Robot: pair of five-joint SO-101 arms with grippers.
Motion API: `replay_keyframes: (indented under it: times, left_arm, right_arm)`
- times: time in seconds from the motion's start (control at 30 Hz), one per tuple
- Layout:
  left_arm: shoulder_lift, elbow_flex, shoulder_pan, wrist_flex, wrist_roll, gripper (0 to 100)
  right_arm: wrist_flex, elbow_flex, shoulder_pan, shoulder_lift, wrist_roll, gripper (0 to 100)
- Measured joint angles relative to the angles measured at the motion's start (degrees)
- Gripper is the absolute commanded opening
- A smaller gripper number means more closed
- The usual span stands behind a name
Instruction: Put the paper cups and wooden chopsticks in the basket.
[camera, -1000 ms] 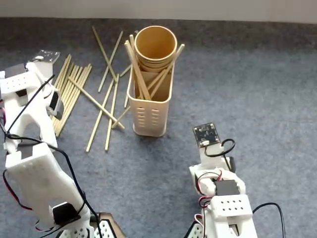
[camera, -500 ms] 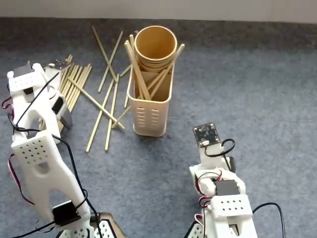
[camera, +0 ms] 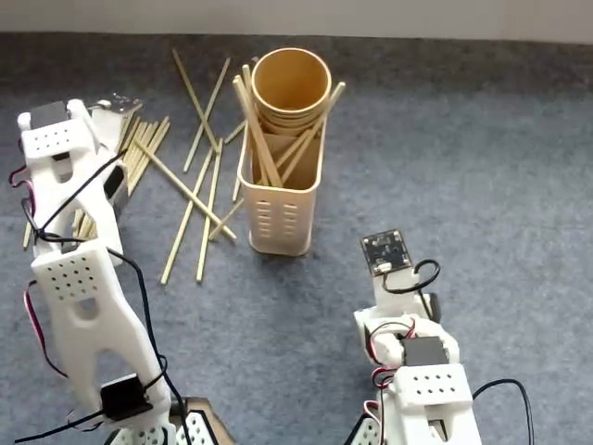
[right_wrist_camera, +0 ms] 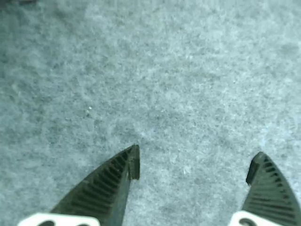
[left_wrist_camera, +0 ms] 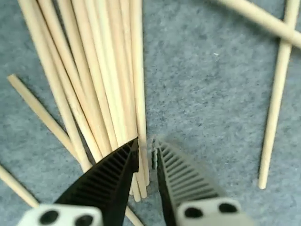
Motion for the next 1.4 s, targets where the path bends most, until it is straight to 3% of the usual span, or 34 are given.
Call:
replay_keyframes:
  times: [0.13,0.3,0.97,1.4]
  left_arm:
    - [0.0,0.0,0.2,0.2,1.5,9]
    - [0.0,0.0,0.3,0.2,1.8,21]
    - [3.1,-0.3,-1.2,-3.3,1.8,19]
    - [9.8,-11.3,-1.3,-0.2,1.8,0]
  right_arm:
    - [0.0,0.0,0.0,0.0,0.0,35.8]
    - [0.0,0.0,0.0,0.0,0.0,35.8]
    - [0.0,0.0,0.0,0.0,0.0,35.8]
    - [0.0,0.0,0.0,0.0,0.0,35.8]
